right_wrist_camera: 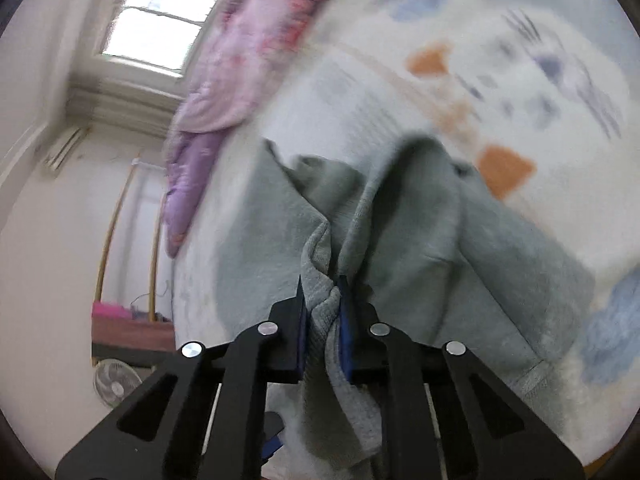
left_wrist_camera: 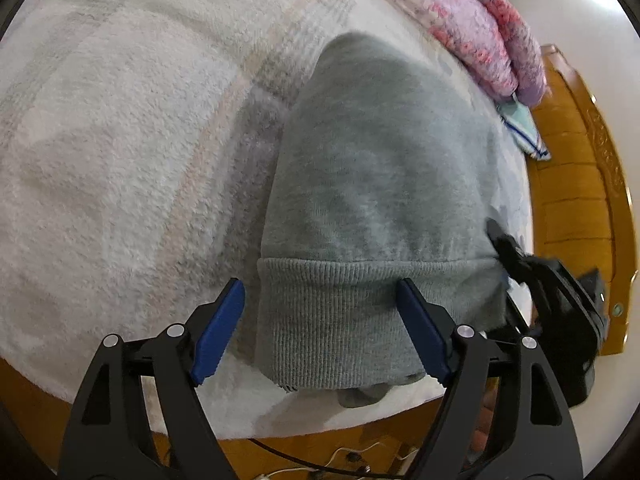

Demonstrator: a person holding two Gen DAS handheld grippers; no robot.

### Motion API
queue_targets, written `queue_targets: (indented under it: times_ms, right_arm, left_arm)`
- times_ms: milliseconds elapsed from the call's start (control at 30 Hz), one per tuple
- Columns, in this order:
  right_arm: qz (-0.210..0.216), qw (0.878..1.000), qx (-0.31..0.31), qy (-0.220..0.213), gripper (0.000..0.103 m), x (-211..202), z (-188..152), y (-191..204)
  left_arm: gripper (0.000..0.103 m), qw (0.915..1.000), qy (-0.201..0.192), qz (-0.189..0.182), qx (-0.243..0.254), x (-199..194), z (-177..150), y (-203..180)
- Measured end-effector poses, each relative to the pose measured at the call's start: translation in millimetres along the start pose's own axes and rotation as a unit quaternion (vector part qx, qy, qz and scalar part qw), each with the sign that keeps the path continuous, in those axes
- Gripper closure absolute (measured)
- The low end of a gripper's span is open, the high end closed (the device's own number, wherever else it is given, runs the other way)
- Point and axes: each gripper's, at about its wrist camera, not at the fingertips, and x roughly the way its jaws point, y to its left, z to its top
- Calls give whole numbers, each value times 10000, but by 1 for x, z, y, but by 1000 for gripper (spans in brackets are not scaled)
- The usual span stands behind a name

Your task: Fold large clothes

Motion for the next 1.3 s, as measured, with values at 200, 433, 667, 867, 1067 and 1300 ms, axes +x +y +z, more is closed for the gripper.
queue_targets:
  times_ms: [200, 433, 667, 867, 1067, 1300]
  right_arm:
    - [-258, 9986, -278, -372, 94, -46, -9, -5]
    - [-700, 9948, 423, -601, 94, -49, 0, -66]
    - [-1103, 9917, 654, 110, 90, -34, -14, -93]
    - [-1306, 9895, 221, -583, 52, -59, 16, -57]
    - [-1282, 9913, -306, -62, 45, 5, 64, -31]
    - [-904, 9925, -455, 680, 88, 82, 83, -26]
  left_arm:
    - [21, 9998, -179, -56, -86, -4, -2, -3]
    - [18, 9991, 330, -141, 218, 24, -14, -17]
    - [16, 9967, 414, 406, 563, 40, -15, -33]
    - [16, 9950, 402, 665, 631, 47, -3, -31]
    - [16, 9954, 400, 639, 587, 48, -6, -29]
    - [16, 9949, 441, 602, 675, 45, -12, -22]
